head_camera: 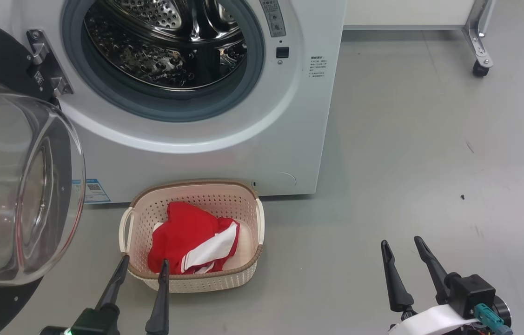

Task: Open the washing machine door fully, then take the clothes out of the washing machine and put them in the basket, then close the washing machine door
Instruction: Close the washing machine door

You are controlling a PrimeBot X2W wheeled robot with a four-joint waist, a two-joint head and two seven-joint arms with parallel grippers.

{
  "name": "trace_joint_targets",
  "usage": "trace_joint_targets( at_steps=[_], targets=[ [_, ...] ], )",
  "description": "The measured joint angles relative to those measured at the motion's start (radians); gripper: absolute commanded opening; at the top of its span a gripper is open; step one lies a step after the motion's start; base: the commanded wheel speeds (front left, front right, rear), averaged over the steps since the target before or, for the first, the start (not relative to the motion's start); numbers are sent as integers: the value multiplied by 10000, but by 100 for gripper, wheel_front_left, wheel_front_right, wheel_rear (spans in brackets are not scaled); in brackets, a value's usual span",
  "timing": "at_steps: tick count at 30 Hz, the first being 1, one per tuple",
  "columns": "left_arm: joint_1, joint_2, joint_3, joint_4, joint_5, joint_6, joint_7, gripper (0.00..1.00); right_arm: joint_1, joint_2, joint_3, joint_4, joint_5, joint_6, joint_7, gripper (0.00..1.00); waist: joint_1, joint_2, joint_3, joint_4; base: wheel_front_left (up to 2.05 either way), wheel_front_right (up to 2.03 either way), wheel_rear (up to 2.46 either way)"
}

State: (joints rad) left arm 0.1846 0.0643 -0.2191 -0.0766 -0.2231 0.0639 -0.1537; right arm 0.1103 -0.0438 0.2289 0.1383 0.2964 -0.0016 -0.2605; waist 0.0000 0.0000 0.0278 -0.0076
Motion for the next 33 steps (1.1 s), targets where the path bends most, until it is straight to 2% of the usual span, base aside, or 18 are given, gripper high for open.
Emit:
trace_joint_targets(
  at_steps=[13, 33],
  targets=[
    [0, 2, 2, -58, 2, 0, 73, 100, -7, 0, -38, 0, 0, 2, 0, 100, 0, 0, 38, 28, -49, 49, 0],
    [0, 0, -27, -128, 0, 12, 121, 100, -8, 0, -71, 33, -2, 2, 0, 100, 0, 0, -59, 137, -3, 3, 0]
  ],
)
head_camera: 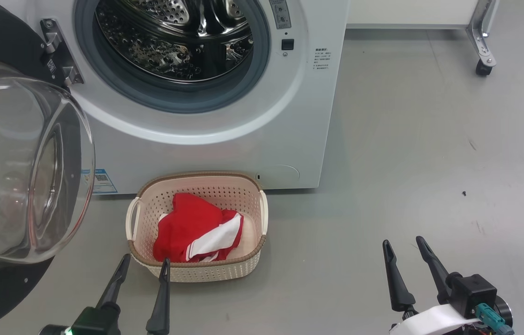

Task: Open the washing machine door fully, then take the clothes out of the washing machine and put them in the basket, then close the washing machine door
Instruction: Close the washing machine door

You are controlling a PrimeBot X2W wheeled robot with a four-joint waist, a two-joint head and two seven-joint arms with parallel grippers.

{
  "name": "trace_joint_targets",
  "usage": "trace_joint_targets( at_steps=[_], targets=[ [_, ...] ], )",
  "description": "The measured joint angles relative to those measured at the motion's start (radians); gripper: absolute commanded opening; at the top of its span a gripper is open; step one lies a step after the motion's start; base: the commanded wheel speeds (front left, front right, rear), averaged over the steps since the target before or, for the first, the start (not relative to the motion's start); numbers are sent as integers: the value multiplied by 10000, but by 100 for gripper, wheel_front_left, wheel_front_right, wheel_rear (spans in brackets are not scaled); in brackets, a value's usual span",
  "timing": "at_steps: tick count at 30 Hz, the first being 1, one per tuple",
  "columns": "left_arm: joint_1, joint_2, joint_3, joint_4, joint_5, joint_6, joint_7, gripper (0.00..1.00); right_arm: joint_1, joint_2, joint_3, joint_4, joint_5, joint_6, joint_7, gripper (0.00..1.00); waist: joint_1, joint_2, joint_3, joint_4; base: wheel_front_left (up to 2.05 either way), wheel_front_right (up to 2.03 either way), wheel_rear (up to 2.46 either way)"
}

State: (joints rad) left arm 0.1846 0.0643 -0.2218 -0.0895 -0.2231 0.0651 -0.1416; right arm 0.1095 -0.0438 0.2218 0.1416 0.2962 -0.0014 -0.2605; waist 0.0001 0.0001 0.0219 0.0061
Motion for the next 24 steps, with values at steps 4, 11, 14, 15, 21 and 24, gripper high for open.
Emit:
trace_joint_targets(
  at_steps=[4, 11, 14, 15, 21, 24],
  targets=[
    [0, 0, -4, -71, 0, 2, 8, 100, 0, 2, 0, -2, 0, 2, 0, 100, -1, 0, -1, 37, 0, 0, 0],
    [-25, -4, -73, -130, 2, 6, 50, 100, 1, 4, -167, -79, 0, -6, 0, 100, 0, 0, 35, 302, 0, 0, 0],
    [-35, -8, -59, -146, 2, 96, 36, 100, 1, 4, -169, -109, -59, 0, 0, 100, -1, 0, 55, 628, 0, 0, 0],
    [-39, -8, -50, -142, 2, 98, 36, 100, 1, 4, -169, -127, -82, 0, 0, 100, 0, 0, 58, 721, 0, 0, 0],
    [-48, -17, 29, -113, 2, 194, -23, 100, 1, -52, -211, -159, -134, 4, 0, 100, -1, 0, 52, 1386, 0, 0, 0],
    [-49, -19, 142, -113, 2, 213, -65, 100, 1, -65, -209, -157, -159, 92, 0, 100, 0, 0, 38, 1764, 0, 0, 0]
  ],
)
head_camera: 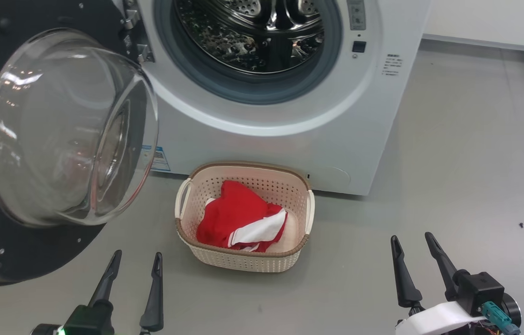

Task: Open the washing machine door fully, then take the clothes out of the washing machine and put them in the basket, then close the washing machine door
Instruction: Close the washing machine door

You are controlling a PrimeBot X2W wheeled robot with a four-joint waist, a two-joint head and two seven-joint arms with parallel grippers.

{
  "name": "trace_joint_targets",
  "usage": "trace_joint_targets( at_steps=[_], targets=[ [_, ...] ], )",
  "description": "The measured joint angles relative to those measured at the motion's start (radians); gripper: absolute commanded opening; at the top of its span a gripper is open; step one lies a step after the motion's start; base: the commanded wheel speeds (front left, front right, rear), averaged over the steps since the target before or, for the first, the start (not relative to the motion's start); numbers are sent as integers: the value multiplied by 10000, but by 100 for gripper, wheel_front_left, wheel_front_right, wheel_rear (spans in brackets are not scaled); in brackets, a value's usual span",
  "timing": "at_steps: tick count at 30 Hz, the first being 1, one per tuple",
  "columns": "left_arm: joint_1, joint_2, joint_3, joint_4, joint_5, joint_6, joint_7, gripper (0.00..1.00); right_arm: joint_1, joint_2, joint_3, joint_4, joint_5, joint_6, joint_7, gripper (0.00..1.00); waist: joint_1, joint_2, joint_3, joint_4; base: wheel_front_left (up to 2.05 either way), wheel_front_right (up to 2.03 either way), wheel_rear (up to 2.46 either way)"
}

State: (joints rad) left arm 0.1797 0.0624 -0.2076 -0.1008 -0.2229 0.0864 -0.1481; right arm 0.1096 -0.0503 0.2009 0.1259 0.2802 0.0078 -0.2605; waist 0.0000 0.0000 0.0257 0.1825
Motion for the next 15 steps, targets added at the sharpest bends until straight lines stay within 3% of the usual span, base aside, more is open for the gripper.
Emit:
trace_joint_targets(
  at_steps=[15],
  targets=[
    [3, -4, 174, 176, 0, 94, 19, 100, 22, 17, 56, 38, 0, 13, 0, 100, 0, 0, -195, 1982, 0, 0, 0]
  ],
)
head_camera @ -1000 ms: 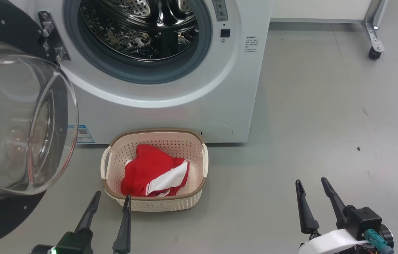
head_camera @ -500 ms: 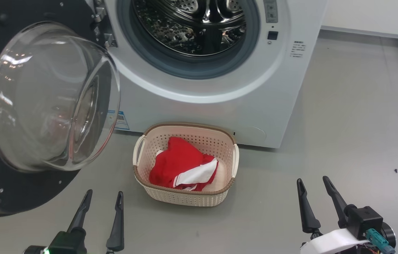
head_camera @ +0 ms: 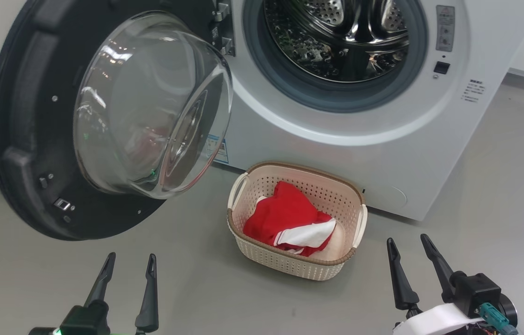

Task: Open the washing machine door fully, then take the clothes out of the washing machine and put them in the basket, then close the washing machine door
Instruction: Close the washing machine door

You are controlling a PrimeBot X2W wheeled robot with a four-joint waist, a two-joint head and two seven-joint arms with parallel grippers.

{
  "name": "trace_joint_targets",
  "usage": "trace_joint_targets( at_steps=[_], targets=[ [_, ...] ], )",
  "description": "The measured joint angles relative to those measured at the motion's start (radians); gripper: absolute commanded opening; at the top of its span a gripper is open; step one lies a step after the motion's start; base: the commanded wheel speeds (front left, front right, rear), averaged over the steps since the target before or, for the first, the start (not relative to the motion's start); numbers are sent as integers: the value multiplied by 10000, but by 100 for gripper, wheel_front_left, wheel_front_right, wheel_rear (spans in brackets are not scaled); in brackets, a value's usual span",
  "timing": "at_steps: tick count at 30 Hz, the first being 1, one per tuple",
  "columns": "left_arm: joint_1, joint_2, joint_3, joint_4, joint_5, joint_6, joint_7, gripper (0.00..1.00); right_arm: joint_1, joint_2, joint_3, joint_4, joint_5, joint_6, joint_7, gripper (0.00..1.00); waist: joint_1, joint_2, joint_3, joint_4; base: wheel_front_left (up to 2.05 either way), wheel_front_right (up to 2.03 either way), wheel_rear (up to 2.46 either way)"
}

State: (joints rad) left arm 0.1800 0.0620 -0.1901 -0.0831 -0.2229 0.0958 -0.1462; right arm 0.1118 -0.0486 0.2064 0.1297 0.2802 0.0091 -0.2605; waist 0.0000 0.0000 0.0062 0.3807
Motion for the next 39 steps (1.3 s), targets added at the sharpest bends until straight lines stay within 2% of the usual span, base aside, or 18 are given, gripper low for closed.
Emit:
trace_joint_targets(
  at_steps=[9, 22, 24, 25, 26, 27, 29, 30, 36, 39],
  targets=[
    [36, 4, 259, -17, 0, 35, 0, 100, 0, 36, 276, 100, 0, 79, 0, 100, 0, 0, -135, 633, 0, 0, 0],
    [49, 2, 221, -81, 0, 36, 42, 98, 0, 40, 326, 174, 0, 92, 0, 100, 0, 0, -230, 687, 0, 0, 0],
    [51, 4, 201, -92, 0, 36, 44, 89, 0, 40, 330, 174, 0, 90, 0, 100, 0, 0, -241, 683, 0, 0, 0],
    [52, 4, 196, -104, 0, 36, 46, 75, 0, 40, 336, 174, 0, 90, 0, 100, 0, 0, -245, 682, 0, 0, 0],
    [53, 4, 190, -115, 0, 36, 46, 48, 0, 42, 345, 174, 0, 90, 0, 100, 0, 0, -248, 682, 0, 0, 0],
    [53, 4, 186, -123, 0, 36, 50, 40, 0, 42, 351, 174, 0, 90, 0, 100, 0, 0, -253, 682, 0, 0, 0],
    [56, 4, 173, -125, 0, 36, 102, 5, 0, 42, 353, 174, 2, 90, 0, 100, 0, 0, -258, 682, 0, 0, 0],
    [58, 4, 169, -127, 0, 36, 100, 0, 0, 42, 353, 176, 0, 90, 0, 100, 0, 0, -259, 683, 0, 0, 0],
    [65, 10, 102, -174, -42, 29, 128, 0, 0, 42, 370, 174, 0, 88, 0, 100, 0, 0, -250, 679, 0, 0, 0],
    [80, 4, 38, -238, -474, -134, 228, 0, 0, 44, 382, 163, 0, 84, 0, 100, 0, 0, -209, 676, 0, 0, 0]
  ],
)
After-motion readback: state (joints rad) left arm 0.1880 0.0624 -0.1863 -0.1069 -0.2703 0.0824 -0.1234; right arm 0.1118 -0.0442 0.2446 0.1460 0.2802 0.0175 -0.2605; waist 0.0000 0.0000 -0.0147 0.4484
